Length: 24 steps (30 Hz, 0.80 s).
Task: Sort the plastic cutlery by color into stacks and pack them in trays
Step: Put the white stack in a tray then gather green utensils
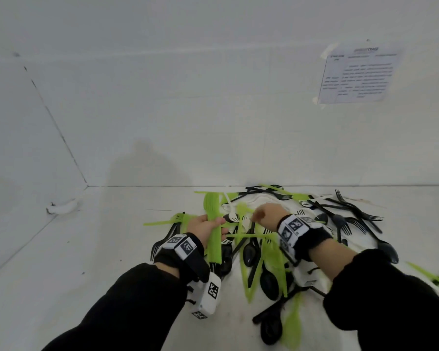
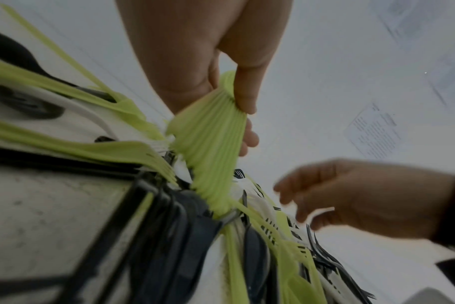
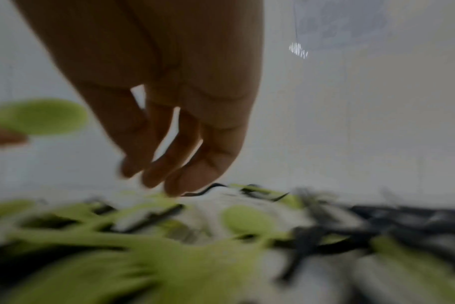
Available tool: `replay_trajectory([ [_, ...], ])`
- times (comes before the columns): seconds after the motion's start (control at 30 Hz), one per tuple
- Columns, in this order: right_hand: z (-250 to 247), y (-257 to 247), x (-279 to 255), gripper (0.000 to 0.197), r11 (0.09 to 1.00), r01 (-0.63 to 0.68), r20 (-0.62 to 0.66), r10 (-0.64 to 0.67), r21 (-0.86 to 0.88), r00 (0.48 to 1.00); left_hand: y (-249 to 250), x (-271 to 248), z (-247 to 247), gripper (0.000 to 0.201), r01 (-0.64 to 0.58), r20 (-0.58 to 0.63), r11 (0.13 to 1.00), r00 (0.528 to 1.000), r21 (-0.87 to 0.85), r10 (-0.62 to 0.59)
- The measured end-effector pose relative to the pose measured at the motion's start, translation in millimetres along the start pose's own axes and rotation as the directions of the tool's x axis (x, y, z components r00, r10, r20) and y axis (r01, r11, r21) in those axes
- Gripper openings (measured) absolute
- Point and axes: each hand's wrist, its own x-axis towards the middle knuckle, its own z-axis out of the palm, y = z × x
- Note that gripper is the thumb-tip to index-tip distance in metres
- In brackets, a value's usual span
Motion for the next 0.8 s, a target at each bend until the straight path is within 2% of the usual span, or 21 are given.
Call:
replay_trajectory([
  [0.1,-5.2,34.2,-6.9,0.034,0.989,0.025,0.287,0.018,-0.145,0.958,-3.7,-2.1,3.1,0.009,-0.008,-0.032,1.0,0.999,-0.013,0.008],
  [0.2,-0.8,47.9,-15.2,0.036,0.996,0.068,0.421,-0.036,-0.062,0.907,-6.2,-4.4,8.1,0.01,0.0,-0.032,1.0,0.999,-0.007,0.0],
  [0.3,6.1,49.8,-18.6,0.03,0.992,0.108,0.367,-0.076,-0.068,0.927,-7.2,-8.1,14.3,0.01,-0.002,-0.034,1.0,0.999,-0.007,0.001],
  [0.37,9.5,48.9,-20.5,0.036,0.988,0.116,0.257,-0.087,-0.101,0.963,-8.0,-11.4,17.9,0.009,0.003,-0.039,1.0,0.999,-0.013,-0.003],
  [0.43,13.5,48.1,-22.4,0.025,0.986,0.139,0.167,-0.121,-0.097,0.979,-9.1,-14.4,21.0,0.008,0.01,-0.035,1.0,0.999,-0.018,-0.01],
  [0.47,16.0,46.2,-23.7,0.023,0.982,0.161,0.177,-0.141,-0.103,0.974,-9.4,-16.0,22.2,0.008,0.011,-0.034,1.0,0.999,-0.018,-0.012],
  [0.57,26.1,39.9,-25.3,0.032,0.931,0.252,0.286,-0.175,-0.262,0.942,-10.6,-20.1,26.8,0.011,0.007,-0.045,0.999,0.999,-0.036,-0.009],
  [0.7,30.3,40.0,-20.1,0.053,0.85,0.339,0.235,-0.262,-0.403,0.936,-10.7,-26.8,32.4,0.015,-0.009,-0.073,0.999,0.997,-0.048,0.005],
  [0.8,30.2,41.0,-17.1,0.037,0.82,0.335,0.202,-0.27,-0.464,0.941,-9.6,-30.6,35.1,0.013,-0.017,-0.09,0.999,0.996,-0.042,0.013],
])
